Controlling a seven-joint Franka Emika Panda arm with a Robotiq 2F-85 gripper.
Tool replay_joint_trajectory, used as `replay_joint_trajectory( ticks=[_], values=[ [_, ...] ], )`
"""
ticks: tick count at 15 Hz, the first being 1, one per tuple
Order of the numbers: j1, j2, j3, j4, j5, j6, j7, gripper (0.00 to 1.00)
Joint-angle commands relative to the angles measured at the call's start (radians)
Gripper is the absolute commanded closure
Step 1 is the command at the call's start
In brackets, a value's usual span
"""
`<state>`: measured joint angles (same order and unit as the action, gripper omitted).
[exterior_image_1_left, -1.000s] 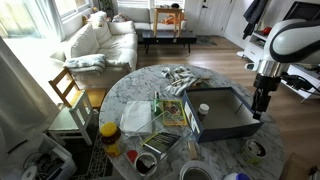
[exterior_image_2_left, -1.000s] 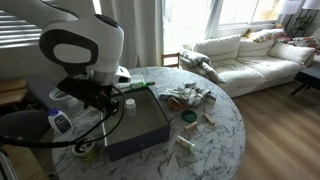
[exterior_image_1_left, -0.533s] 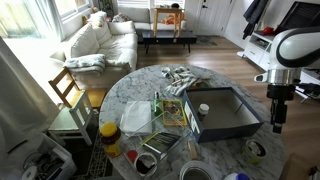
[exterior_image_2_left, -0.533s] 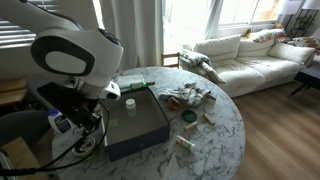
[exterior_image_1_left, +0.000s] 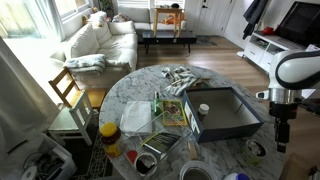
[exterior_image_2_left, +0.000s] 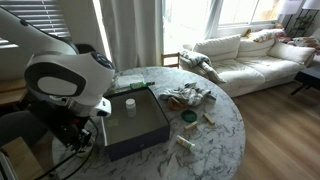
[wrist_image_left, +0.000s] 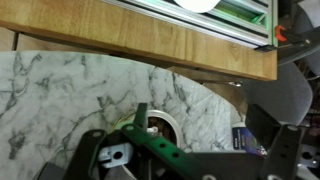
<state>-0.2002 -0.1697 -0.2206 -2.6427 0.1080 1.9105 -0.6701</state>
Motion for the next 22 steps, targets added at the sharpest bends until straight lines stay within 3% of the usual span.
replay_joint_trajectory(
  ticks=[1,3,6,12,16,19,21,22],
  values=[
    [0.01,0.004,-0.009,-0.019,-0.018,0.063,0.011,0.0],
    [0.01,0.01,-0.009,-0.044,-0.036,0.135,0.022,0.0],
    [0.01,0.01,-0.009,-0.048,-0.039,0.144,0.024,0.0],
    [-0.021,0.097,-0.041,-0.088,-0.043,0.339,0.049,0.0],
    [-0.026,0.138,-0.05,-0.103,0.014,0.423,0.013,0.12],
    [-0.027,0.151,-0.044,-0.111,0.076,0.502,0.009,0.02],
    [-0.027,0.164,-0.04,-0.113,0.122,0.557,0.001,0.02],
    [-0.027,0.17,-0.038,-0.114,0.137,0.577,-0.002,0.08]
  ],
)
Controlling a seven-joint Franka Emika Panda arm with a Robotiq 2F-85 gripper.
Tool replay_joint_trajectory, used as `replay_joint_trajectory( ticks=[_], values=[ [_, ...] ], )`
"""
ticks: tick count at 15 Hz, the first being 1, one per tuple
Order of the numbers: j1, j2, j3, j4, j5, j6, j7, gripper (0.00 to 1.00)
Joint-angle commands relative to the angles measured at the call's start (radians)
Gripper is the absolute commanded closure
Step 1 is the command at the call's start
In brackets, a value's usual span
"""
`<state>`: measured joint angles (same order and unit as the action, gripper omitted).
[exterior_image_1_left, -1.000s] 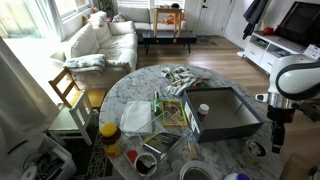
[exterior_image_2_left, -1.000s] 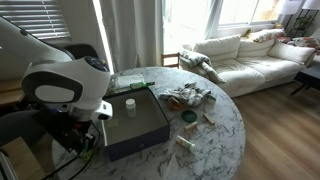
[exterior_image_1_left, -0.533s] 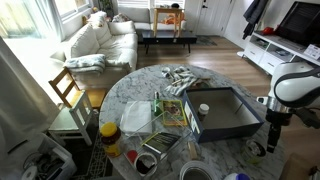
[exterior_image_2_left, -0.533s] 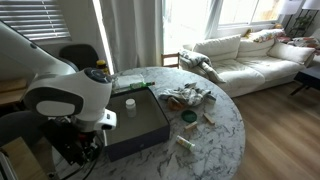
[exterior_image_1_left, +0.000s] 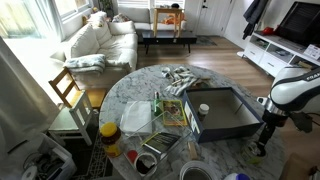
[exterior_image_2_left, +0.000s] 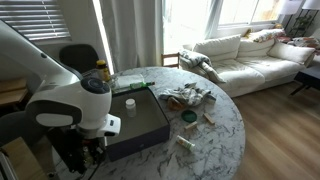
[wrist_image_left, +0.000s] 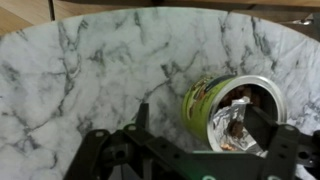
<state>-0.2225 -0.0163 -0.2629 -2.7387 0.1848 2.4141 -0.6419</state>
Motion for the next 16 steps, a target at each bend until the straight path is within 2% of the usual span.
replay_joint_trajectory(
  ticks=[1,3,9,11,12,16],
  values=[
    [-0.005,0.023,0.006,-0.021,0.064,0.099,-0.029,0.29],
    [-0.007,0.044,0.008,-0.006,0.075,0.126,-0.033,0.33],
    [-0.004,0.029,0.026,-0.005,0.092,0.11,-0.057,0.8],
    [-0.005,0.0,0.027,0.0,0.065,0.051,-0.063,0.95],
    [-0.005,-0.017,0.026,0.005,0.041,0.017,-0.058,1.0],
    [-0.005,-0.064,0.021,0.053,-0.07,-0.239,-0.046,0.98]
  ],
)
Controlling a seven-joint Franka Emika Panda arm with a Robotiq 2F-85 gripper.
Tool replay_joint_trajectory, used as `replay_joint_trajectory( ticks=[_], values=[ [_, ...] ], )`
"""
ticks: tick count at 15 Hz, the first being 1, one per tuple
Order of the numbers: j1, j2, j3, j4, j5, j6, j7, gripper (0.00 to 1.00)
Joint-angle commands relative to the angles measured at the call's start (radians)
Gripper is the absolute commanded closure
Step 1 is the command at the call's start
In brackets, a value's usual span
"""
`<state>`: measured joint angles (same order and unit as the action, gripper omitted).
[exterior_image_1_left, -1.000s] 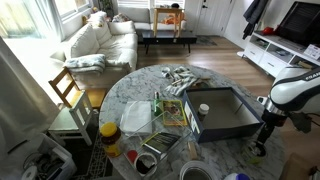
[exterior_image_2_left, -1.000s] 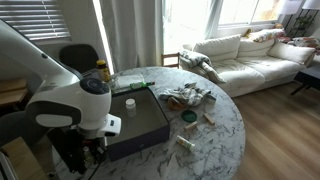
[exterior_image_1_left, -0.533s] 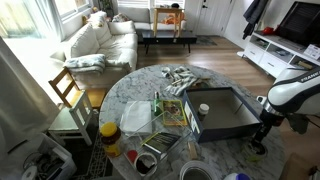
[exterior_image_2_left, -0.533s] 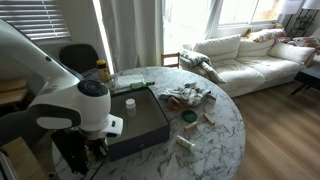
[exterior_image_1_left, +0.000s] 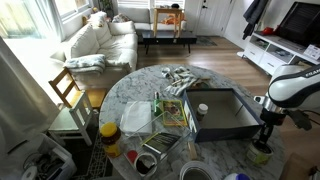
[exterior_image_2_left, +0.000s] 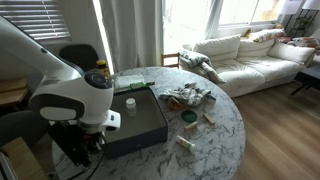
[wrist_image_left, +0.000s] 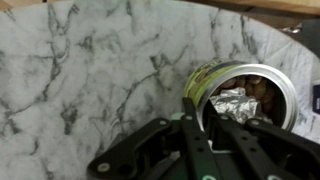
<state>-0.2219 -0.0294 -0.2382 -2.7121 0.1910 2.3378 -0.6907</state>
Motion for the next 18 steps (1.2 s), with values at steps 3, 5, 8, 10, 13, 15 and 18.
replay_joint_trajectory(
  ticks=[3,5,8,10,13,15,18],
  values=[
    [0.002,-0.09,0.003,0.077,-0.164,-0.343,0.026,0.97],
    [0.009,-0.129,0.013,0.123,-0.225,-0.47,0.047,0.97],
    [0.022,-0.167,0.023,0.203,-0.241,-0.583,0.059,0.97],
    [0.026,-0.151,0.015,0.257,-0.197,-0.558,0.07,0.97],
    [0.027,-0.111,0.001,0.332,-0.139,-0.516,0.087,0.97],
    [0.022,-0.081,-0.005,0.363,-0.09,-0.435,0.134,0.97],
    [0.018,-0.015,-0.008,0.379,-0.02,-0.256,0.209,0.97]
  ],
)
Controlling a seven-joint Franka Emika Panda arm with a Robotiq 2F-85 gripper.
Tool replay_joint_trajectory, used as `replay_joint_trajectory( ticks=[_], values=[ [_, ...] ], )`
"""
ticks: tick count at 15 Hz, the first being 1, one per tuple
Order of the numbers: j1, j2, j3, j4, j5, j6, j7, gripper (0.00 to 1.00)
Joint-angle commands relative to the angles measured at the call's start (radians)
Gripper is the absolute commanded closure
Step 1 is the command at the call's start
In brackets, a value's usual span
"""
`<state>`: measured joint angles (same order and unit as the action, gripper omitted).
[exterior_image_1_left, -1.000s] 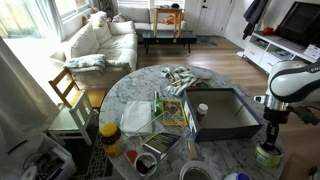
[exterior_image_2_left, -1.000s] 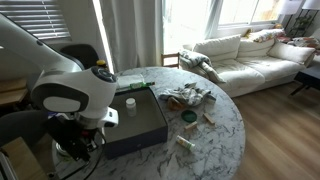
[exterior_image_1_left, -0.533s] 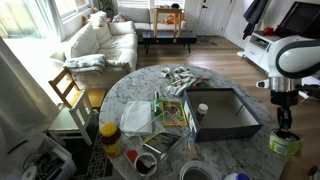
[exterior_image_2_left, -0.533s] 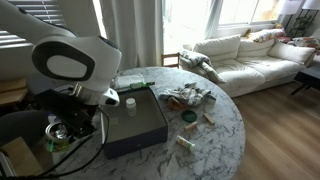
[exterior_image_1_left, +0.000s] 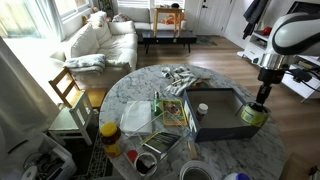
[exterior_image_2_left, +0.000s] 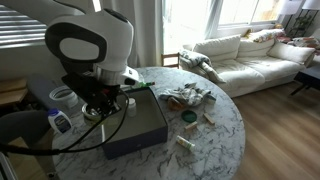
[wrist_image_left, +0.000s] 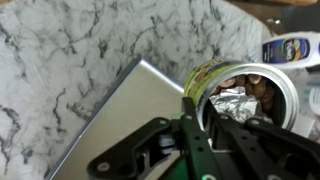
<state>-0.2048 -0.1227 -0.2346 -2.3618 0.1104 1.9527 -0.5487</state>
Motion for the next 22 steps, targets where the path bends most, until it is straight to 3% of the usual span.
replay_joint_trajectory(
  ticks=[1,5,12,14,22],
  values=[
    [0.001,0.103,-0.01,0.031,0.082,0.188,0.094,0.97],
    [-0.003,0.218,0.009,0.016,0.102,0.454,0.212,0.97],
    [-0.017,0.362,0.069,0.038,0.182,0.557,0.288,0.97],
    [-0.017,0.365,0.077,0.047,0.168,0.547,0.305,0.6],
    [-0.048,0.193,0.029,0.031,0.089,0.431,0.295,0.02]
  ],
)
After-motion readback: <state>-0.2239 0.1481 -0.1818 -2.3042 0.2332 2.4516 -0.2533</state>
